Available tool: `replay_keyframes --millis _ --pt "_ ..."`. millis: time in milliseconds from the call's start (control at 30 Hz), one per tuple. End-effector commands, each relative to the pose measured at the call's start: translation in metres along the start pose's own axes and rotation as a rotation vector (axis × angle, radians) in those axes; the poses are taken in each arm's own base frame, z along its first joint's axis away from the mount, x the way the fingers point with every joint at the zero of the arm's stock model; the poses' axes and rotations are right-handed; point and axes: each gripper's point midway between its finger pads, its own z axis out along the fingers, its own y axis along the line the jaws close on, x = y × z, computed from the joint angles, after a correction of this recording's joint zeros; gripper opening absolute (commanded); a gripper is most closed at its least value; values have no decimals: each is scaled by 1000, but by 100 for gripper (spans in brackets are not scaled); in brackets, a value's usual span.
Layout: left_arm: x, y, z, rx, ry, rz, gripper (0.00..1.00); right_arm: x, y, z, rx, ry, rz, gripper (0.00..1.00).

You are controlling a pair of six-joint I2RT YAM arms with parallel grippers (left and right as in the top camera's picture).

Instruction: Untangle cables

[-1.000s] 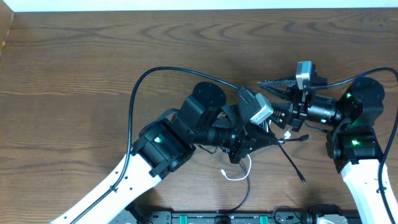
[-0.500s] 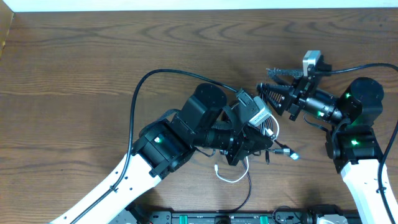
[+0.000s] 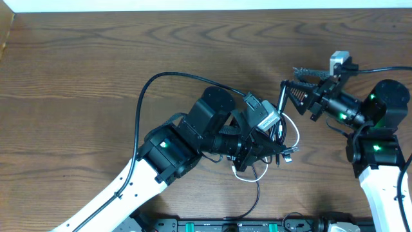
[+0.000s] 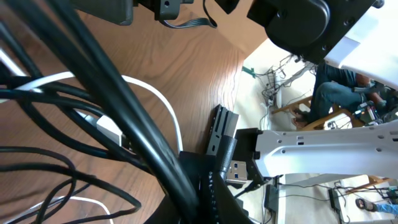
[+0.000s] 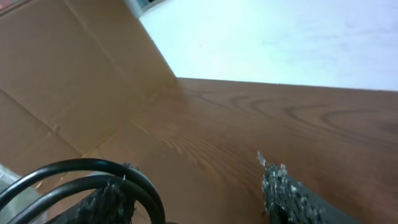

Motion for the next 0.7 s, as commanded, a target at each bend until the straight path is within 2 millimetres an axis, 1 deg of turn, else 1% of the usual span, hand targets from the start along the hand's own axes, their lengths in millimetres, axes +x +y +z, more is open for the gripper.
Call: replay_keyframes --millis 0,233,333,433,467,533,600,633,667 --pt "4 -23 0 81 31 12 7 -15 -41 -12 207 -71 4 61" --pt "-2 -3 -1 -36 -1 14 7 2 -47 -13 229 -8 -3 58" --pt "-7 11 -6 -110 -26 8 7 7 -48 -13 233 9 17 57" --pt "-13 34 -14 -226 -67 -38 8 13 -49 -14 238 29 42 52" --pt "-15 40 -17 -257 -79 -49 8 17 -50 -14 240 40 57 48" --pt "-19 54 -24 -329 -103 -59 8 24 -50 -15 240 65 86 36" --pt "-23 68 -32 -403 -128 -65 7 32 -48 -15 230 90 115 18" --pt "-24 74 -35 -440 -139 -67 8 36 -45 -15 212 106 132 11" --pt "-26 81 -39 -477 -149 -68 8 39 -42 -14 196 116 143 5"
